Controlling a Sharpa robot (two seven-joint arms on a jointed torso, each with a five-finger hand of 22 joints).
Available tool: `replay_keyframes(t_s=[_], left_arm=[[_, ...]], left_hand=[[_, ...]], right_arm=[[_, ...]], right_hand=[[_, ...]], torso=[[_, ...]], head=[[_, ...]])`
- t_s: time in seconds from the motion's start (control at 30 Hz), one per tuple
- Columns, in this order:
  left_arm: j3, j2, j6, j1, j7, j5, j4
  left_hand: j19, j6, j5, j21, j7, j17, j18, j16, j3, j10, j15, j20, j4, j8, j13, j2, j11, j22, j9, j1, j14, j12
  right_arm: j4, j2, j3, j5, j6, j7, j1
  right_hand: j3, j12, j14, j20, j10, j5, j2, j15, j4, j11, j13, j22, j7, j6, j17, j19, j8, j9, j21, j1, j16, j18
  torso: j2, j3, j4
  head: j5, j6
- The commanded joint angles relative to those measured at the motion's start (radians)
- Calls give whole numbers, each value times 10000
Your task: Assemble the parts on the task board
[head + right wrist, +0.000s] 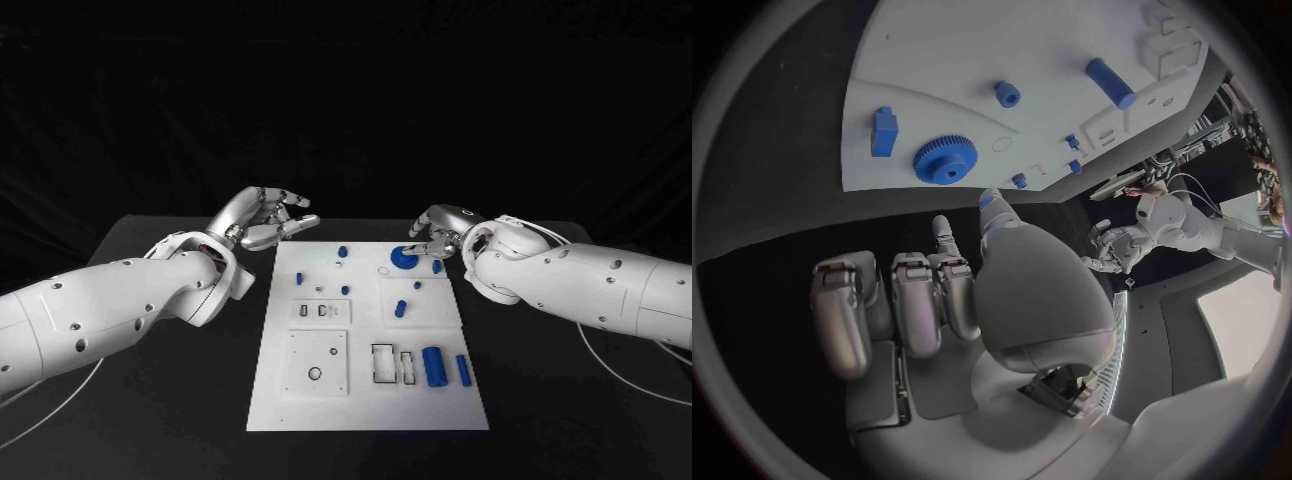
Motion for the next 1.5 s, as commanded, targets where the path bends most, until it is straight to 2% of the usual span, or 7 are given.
replay_keyframes(t_s=[0.03,0.27,0.67,1.0,1.37,1.5], left_arm=[[9,-6,88,7,128,-25,50],[12,-41,85,8,145,-25,75],[14,-108,56,8,150,-25,108],[14,-135,49,10,134,-25,133],[15,-169,43,12,121,-25,141],[15,-172,49,12,124,-25,145]], left_hand=[[-102,64,-57,-63,-28,5,71,-38,26,27,-14,1,-46,-60,-11,65,-9,-16,-12,19,-67,-44],[-102,64,-57,-63,-28,5,71,-38,26,27,-14,1,-46,-60,-11,65,-9,-16,-12,19,-67,-44],[-75,65,-57,-62,-24,18,64,-34,6,28,-11,4,-45,-99,-14,94,-6,12,-14,48,-63,-53],[-75,65,-57,-62,-24,18,64,-34,6,28,-11,4,-45,-99,-14,94,-6,12,-14,48,-63,-53],[-75,65,-57,-62,-24,18,64,-34,6,28,-11,4,-45,-99,-14,94,-6,12,-14,48,-63,-53],[-75,65,-57,-62,-24,18,64,-34,6,28,-11,4,-45,-99,-14,94,-6,12,-14,48,-63,-53]], right_arm=[[-134,106,1,-932,215,-368,-63],[-313,259,2,-1049,287,-395,-160],[-532,463,3,-1063,444,-469,-228],[-715,637,4,-1059,506,-569,-287],[-942,867,5,-1078,751,-769,-363],[-985,946,6,-1104,792,-865,-394]], right_hand=[[64,37,1078,-56,1048,173,-78,-74,-111,-39,2630,2629,-4,126,2629,1046,-4,19,35,89,39,-135],[321,37,1078,-82,1048,802,-423,-100,-188,-62,2630,2629,-23,222,2629,1046,-90,28,35,-2,39,-135],[540,37,1078,-104,1048,1118,-583,-124,-163,-94,2630,2629,-58,285,2629,1046,-142,36,35,-97,39,-135],[641,37,1078,-113,1048,1213,-585,-132,-169,-101,2630,2629,-66,338,2629,1046,-145,47,35,-98,39,-135],[805,37,1078,-127,1048,1311,-570,-147,-258,-116,2630,2629,-79,355,2629,1046,-186,46,35,-4,39,-135],[858,37,1078,-131,1048,1315,-533,-151,-278,-117,2630,2629,-79,378,2629,1046,-189,50,35,17,39,-135]], torso=[[-8,1,-9],[-6,-1,1],[-11,-1,-4],[4,3,19],[-14,1,-23],[4,5,9]], head=[[-2,-25],[-34,-42],[42,-113],[58,-115],[84,-157],[61,-140]])
